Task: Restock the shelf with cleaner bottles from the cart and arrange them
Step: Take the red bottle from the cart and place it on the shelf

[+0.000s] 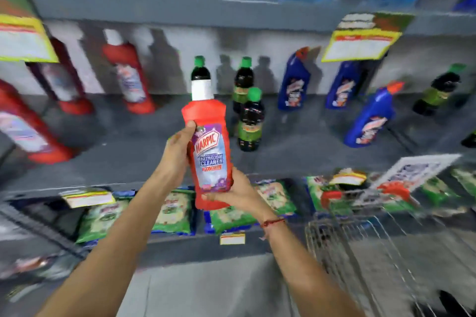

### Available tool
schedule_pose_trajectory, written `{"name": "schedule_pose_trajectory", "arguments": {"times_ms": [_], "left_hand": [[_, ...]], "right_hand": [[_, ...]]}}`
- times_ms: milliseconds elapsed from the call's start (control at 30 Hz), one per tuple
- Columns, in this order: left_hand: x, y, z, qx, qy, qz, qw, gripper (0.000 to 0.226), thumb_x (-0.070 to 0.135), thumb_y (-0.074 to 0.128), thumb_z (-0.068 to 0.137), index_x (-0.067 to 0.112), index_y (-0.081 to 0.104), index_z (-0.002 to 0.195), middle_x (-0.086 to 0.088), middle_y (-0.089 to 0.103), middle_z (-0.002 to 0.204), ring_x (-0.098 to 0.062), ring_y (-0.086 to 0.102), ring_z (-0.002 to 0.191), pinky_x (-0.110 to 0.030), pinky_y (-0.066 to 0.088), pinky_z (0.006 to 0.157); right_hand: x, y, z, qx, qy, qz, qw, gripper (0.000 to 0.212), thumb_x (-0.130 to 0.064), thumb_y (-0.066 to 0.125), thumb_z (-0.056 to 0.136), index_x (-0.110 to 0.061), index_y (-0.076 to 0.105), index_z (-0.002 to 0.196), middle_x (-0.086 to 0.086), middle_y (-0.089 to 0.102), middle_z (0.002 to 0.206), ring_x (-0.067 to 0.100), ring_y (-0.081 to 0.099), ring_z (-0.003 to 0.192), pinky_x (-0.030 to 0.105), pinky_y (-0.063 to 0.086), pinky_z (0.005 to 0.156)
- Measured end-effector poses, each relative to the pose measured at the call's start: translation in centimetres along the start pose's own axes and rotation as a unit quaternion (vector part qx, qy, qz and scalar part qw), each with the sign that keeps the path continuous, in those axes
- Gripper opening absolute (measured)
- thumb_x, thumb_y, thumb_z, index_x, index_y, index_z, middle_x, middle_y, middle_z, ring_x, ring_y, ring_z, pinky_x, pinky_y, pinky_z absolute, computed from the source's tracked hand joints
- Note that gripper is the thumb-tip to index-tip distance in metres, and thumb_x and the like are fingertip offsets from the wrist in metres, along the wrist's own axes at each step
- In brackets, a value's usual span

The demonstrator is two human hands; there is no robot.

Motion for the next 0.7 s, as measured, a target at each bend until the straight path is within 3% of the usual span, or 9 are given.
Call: {"name": "schedule_pose_trajectory", "arguments": {"times_ms": [67,233,333,367,467,600,700], "left_hand": [[1.6,-4.1,-0.2,0.025,0.035,0.001,0.999,0.031,0.028,0.042,0.095,0.014,0.06,0.073,0.01,0.07,0.053,0.0,0.063,0.05,-0.014,0.049,0.051],[5.0,-11.0,-0.4,0.026,0.097,0.026,0.995,0.026,0.042,0.052,0.084,0.018,0.06,0.082,0.011,0.073,0.063,-0.001,0.065,0.058,-0.014,0.05,0.051],[6.5,-14.7,0.7,0.039,0.114,0.059,0.991,0.035,0.054,0.06,0.076,0.021,0.064,0.089,0.007,0.074,0.079,-0.01,0.066,0.078,-0.027,0.055,0.074],[6.8,-15.7,1.2,0.042,0.117,0.074,0.99,0.03,0.05,0.055,0.082,0.022,0.064,0.089,0.008,0.073,0.081,-0.012,0.065,0.08,-0.031,0.053,0.077],[7.5,-17.7,2.6,0.054,0.127,0.115,0.984,0.024,0.034,0.038,0.096,0.024,0.057,0.084,0.017,0.068,0.065,0.002,0.06,0.063,-0.019,0.048,0.058],[7.4,-19.2,4.4,0.032,0.115,0.122,0.985,0.022,0.034,0.039,0.095,0.024,0.056,0.103,0.008,0.068,0.095,-0.003,0.066,0.083,-0.023,0.054,0.073],[7.0,-19.9,5.3,0.029,0.108,0.115,0.987,0.019,0.033,0.04,0.095,0.029,0.057,0.102,0.012,0.07,0.095,-0.003,0.067,0.087,-0.023,0.055,0.076]], "right_hand": [[-1.9,3.3,1.4,-0.05,-0.015,-0.035,0.998,0.057,-0.013,0.083,0.061,-0.024,0.055,0.11,-0.009,0.067,0.109,-0.004,0.062,0.094,0.016,0.05,0.086],[-5.6,9.7,6.3,-0.073,-0.062,-0.089,0.991,0.066,-0.021,0.085,0.057,-0.016,0.058,0.116,0.008,0.067,0.117,0.013,0.062,0.105,0.031,0.049,0.093],[-7.6,12.4,9.1,-0.065,-0.074,-0.116,0.988,0.062,-0.016,0.084,0.059,-0.011,0.059,0.115,0.011,0.067,0.117,0.009,0.059,0.1,0.024,0.047,0.088],[-8.1,13.0,9.9,-0.059,-0.081,-0.123,0.987,0.061,-0.015,0.084,0.059,-0.011,0.059,0.114,0.012,0.067,0.117,0.01,0.059,0.1,0.025,0.048,0.087],[-8.8,14.8,12.4,-0.045,-0.088,-0.141,0.985,0.063,-0.018,0.085,0.058,-0.01,0.058,0.115,0.012,0.067,0.117,0.02,0.062,0.106,0.025,0.047,0.087],[-8.4,16.2,15.0,-0.013,-0.08,-0.14,0.987,0.07,-0.019,0.086,0.056,-0.009,0.054,0.118,0.013,0.066,0.118,0.025,0.062,0.107,0.032,0.05,0.092],[-8.2,16.8,16.5,-0.005,-0.075,-0.148,0.986,0.071,-0.018,0.086,0.055,-0.008,0.054,0.118,0.013,0.067,0.117,0.025,0.062,0.107,0.033,0.05,0.092]]}}
Point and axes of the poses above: each hand's wrist, its own z-axis towards the middle knuckle, its own y-axis out of the palm, x = y × z, the point moved 5 cm from there along z, towards the middle knuckle
